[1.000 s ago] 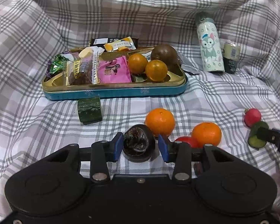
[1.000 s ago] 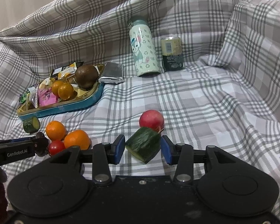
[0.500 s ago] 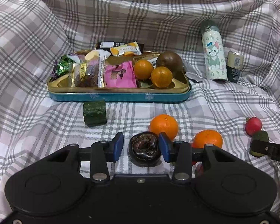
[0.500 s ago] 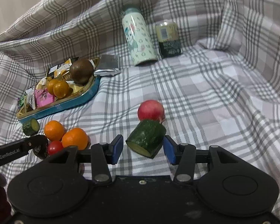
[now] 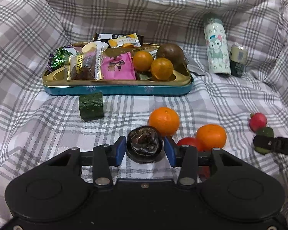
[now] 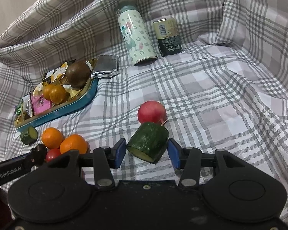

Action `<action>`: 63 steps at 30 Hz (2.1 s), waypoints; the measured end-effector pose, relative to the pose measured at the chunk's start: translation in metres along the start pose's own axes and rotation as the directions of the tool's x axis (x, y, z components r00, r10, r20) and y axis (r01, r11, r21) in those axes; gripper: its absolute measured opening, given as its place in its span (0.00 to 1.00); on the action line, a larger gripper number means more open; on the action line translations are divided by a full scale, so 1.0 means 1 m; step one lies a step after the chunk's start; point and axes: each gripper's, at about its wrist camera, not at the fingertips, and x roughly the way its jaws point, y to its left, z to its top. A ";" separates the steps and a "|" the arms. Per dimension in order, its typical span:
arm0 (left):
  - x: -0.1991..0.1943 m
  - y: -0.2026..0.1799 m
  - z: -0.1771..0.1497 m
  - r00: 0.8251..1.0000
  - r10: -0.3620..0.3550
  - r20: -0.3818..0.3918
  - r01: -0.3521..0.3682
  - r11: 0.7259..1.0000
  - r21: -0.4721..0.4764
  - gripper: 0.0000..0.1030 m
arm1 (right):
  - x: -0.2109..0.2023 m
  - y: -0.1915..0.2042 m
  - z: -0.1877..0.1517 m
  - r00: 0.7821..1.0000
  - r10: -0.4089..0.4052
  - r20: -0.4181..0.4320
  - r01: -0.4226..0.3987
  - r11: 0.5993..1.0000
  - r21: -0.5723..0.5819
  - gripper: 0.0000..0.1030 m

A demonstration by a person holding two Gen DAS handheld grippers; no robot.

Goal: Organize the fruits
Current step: 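Grasp the cucumber piece with the right tool while the left tool grasps the mangosteen, then lift both held items and carry them back toward the steel tray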

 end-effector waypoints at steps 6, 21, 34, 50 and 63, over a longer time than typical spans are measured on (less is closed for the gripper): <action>0.008 0.005 0.001 0.999 -0.012 -0.035 0.011 0.999 -0.046 0.51 | 0.001 0.004 -0.002 1.000 -0.020 0.018 0.020 0.999 -0.027 0.50; 0.009 0.003 0.000 1.000 -0.009 -0.023 0.007 0.999 -0.051 0.51 | 0.000 0.006 -0.004 0.999 -0.033 0.041 0.035 0.998 -0.058 0.48; 0.003 0.011 0.000 0.999 -0.034 0.004 0.034 0.995 -0.092 0.49 | -0.016 0.020 -0.005 0.996 0.023 0.086 -0.013 0.993 -0.118 0.47; -0.008 0.012 -0.003 0.999 -0.011 0.049 0.014 0.998 -0.064 0.49 | -0.016 0.017 -0.006 0.996 0.007 0.085 0.003 0.994 -0.112 0.47; -0.047 0.009 -0.009 0.987 -0.037 0.159 0.042 0.999 -0.027 0.49 | -0.049 0.023 -0.016 0.983 0.052 0.177 -0.017 0.981 -0.192 0.47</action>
